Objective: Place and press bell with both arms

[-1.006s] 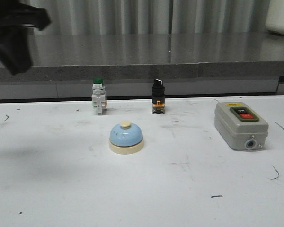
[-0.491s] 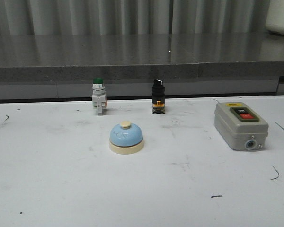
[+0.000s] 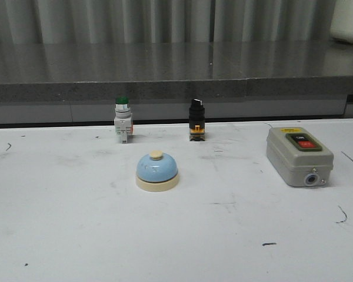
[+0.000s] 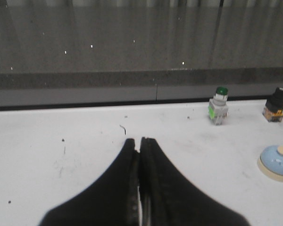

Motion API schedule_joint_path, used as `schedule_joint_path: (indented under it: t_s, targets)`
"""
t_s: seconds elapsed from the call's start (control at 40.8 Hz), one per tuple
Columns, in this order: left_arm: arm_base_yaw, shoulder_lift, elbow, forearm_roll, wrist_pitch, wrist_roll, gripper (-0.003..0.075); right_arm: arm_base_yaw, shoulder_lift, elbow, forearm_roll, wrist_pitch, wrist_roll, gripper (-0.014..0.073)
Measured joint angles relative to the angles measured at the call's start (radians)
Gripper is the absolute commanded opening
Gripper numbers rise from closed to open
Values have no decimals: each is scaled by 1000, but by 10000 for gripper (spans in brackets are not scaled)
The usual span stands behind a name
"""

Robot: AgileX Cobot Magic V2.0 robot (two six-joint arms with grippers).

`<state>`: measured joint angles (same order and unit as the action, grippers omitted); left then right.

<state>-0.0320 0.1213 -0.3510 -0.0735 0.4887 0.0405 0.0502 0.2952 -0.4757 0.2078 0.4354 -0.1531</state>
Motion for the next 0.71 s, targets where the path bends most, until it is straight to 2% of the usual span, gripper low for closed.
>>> schedule_joint_path:
  t_s: [0.54, 0.712]
  targets:
    - [0, -22, 5, -1, -26, 0, -20, 0, 0, 0, 0, -2, 0, -59]
    - [0, -22, 5, -1, -28, 0, -20, 0, 65, -13, 0, -63, 0, -59]
